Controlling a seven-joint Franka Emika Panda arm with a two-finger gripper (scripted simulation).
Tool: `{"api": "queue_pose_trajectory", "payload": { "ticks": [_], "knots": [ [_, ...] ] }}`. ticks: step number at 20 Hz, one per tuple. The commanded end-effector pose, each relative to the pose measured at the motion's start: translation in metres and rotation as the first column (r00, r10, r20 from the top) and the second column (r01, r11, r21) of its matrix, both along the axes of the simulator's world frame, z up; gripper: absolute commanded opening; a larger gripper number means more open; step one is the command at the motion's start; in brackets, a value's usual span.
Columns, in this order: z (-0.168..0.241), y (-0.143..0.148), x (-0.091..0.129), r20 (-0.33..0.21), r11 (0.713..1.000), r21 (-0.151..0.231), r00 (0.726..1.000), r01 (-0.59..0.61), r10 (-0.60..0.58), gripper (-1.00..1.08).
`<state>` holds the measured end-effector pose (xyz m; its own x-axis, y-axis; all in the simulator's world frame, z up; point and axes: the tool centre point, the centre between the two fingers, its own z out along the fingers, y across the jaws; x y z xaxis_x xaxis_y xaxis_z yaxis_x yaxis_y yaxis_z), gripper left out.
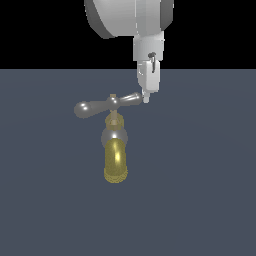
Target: Turn on the faucet by rotating a designated handle.
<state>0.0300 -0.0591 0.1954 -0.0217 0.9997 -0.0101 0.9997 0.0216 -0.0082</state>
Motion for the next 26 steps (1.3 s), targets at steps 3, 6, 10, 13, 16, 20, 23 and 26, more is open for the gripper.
{"api": "queue_pose_trajectory", "payload": {
  "ticks": [3, 6, 10, 13, 16, 20, 23, 26],
  "knots": [
    [0.002, 0.041, 0.017, 0.006, 0.999, 0.01, 0.999, -0.046, 0.046, -1.0],
    [0.002, 0.048, 0.026, 0.007, 0.999, 0.01, 0.999, -0.047, 0.047, -1.0],
    [0.0, 0.02, 0.026, 0.002, 1.0, -0.003, 1.0, -0.004, 0.004, -1.0],
    [0.0, 0.045, 0.029, 0.003, 1.0, 0.0, 1.0, -0.013, 0.013, -1.0],
    [0.001, 0.071, 0.031, 0.004, 1.0, 0.003, 1.0, -0.023, 0.023, -1.0],
    [0.001, 0.104, 0.034, 0.006, 0.999, 0.006, 0.999, -0.035, 0.035, -1.0],
    [0.002, 0.129, 0.036, 0.007, 0.999, 0.009, 0.999, -0.044, 0.044, -1.0],
    [0.0, 0.075, 0.041, 0.012, 0.999, -0.017, 0.999, 0.03, -0.03, -1.0]
  ]
}}
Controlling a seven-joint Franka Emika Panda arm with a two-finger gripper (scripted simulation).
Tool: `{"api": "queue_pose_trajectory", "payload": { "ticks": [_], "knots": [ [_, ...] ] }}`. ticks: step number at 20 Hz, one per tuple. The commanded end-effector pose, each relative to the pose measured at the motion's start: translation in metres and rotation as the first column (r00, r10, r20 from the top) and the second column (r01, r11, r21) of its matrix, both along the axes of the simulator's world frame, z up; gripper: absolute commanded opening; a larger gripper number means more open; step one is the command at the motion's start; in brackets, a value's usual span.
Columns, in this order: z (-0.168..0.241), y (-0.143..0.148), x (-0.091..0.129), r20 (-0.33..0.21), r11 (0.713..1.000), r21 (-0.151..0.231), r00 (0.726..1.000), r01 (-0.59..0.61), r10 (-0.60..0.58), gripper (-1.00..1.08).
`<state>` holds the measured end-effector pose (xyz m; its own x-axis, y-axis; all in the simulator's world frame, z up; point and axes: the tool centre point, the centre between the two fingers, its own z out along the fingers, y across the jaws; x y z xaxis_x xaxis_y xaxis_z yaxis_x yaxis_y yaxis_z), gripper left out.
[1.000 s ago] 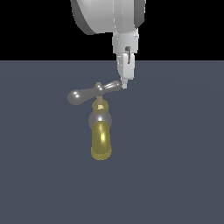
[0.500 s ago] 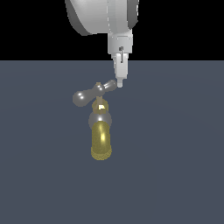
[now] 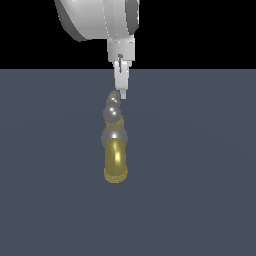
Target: Turn on the faucet by rotating a designated handle.
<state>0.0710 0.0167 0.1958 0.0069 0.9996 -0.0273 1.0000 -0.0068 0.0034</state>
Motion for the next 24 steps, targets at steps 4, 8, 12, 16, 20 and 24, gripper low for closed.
{"api": "queue_pose_trajectory", "payload": {
  "ticks": [4, 8, 12, 16, 20, 24],
  "knots": [
    [0.0, 0.019, -0.009, -0.001, 1.0, 0.004, 1.0, -0.01, 0.01, -1.0],
    [0.0, 0.04, -0.019, -0.001, 1.0, 0.009, 1.0, -0.023, 0.023, -1.0],
    [0.0, 0.062, -0.03, -0.002, 0.999, 0.013, 0.999, -0.037, 0.037, -1.0],
    [0.001, 0.084, -0.041, -0.002, 0.999, 0.018, 0.999, -0.05, 0.05, -1.0],
    [0.001, 0.107, -0.052, -0.003, 0.998, 0.023, 0.998, -0.065, 0.065, -1.0],
    [0.002, 0.125, -0.062, -0.003, 0.997, 0.027, 0.997, -0.076, 0.076, -1.0]
  ]
}}
